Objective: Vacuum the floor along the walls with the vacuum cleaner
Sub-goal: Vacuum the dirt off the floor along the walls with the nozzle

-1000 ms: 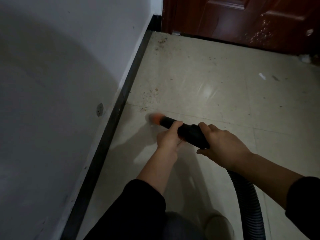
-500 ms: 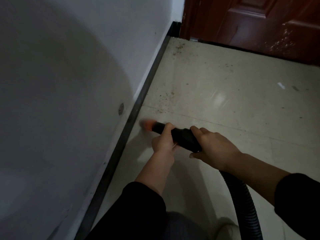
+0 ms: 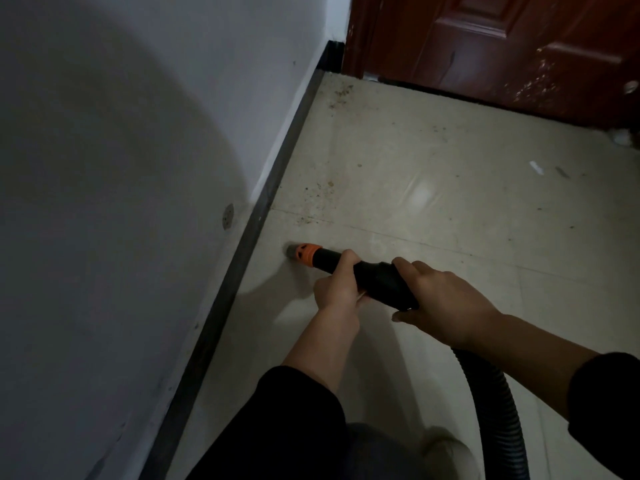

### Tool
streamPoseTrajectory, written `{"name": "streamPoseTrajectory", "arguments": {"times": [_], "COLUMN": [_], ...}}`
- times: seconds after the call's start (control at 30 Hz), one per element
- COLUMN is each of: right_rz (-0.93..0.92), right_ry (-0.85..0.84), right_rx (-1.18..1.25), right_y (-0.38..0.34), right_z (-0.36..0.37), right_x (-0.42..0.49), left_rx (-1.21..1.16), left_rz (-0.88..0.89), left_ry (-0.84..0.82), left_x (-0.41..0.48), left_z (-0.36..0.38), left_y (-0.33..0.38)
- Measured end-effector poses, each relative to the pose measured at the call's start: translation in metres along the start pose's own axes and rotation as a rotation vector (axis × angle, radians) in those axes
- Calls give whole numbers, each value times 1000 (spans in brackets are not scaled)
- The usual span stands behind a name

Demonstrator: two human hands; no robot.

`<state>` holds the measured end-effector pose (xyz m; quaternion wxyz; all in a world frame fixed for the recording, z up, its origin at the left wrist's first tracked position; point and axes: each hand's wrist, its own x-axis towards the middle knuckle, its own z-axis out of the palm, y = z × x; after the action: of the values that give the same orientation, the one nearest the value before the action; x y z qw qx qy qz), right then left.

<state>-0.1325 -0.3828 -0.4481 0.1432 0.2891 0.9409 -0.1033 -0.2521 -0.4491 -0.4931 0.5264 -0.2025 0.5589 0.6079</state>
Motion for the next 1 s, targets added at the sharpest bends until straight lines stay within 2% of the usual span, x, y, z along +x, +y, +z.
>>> {"name": "streamPoseTrajectory", "arguments": {"times": [0.6, 1.0], "right_rz": [138, 75], "right_ry": [7, -3], "right_rx": [-14, 24], "right_y": [68, 119], "right_z": [-25, -35], "right_x": [12, 45], "left_rx": [54, 62], "left_rz": [-46, 22], "left_ry": [-121, -31], "left_x": [28, 38], "left_z": [77, 127], "left_y": [-3, 6]}}
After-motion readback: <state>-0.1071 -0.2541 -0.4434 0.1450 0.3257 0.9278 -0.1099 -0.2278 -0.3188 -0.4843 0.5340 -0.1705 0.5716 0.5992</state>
